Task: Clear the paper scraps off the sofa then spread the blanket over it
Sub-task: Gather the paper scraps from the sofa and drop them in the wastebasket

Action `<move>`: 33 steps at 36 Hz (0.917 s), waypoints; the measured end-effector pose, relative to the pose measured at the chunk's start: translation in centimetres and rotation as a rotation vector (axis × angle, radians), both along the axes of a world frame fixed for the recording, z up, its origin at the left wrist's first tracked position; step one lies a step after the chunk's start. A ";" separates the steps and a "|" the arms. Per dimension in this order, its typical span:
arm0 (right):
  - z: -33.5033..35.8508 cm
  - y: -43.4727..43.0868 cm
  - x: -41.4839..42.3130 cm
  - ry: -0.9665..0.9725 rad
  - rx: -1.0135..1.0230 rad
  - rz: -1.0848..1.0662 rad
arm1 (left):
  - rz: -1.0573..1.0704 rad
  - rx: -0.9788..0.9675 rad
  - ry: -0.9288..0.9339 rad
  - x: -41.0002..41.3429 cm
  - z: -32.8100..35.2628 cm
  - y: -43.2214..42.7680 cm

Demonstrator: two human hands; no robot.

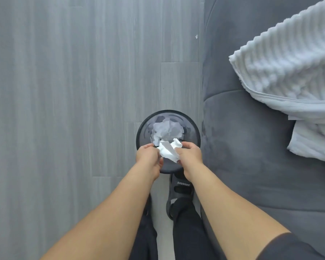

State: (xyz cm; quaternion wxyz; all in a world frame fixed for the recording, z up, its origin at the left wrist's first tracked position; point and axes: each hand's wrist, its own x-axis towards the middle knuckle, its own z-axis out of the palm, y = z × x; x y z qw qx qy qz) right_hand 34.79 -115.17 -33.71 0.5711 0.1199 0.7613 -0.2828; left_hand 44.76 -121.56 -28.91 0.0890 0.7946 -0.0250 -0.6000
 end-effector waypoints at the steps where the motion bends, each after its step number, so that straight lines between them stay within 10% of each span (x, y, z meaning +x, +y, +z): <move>1: 0.1 0.1 0.0 0.040 0.017 -0.020 | -0.005 -0.004 -0.036 0.1 -0.1 0.1; 16: 7.5 2.8 0.6 -0.236 -0.069 -0.028 | -0.263 -0.001 0.173 2.2 5.2 1.9; 33: 20.1 33.1 0.3 0.092 -0.347 -0.915 | -0.598 0.161 0.279 3.2 16.3 22.6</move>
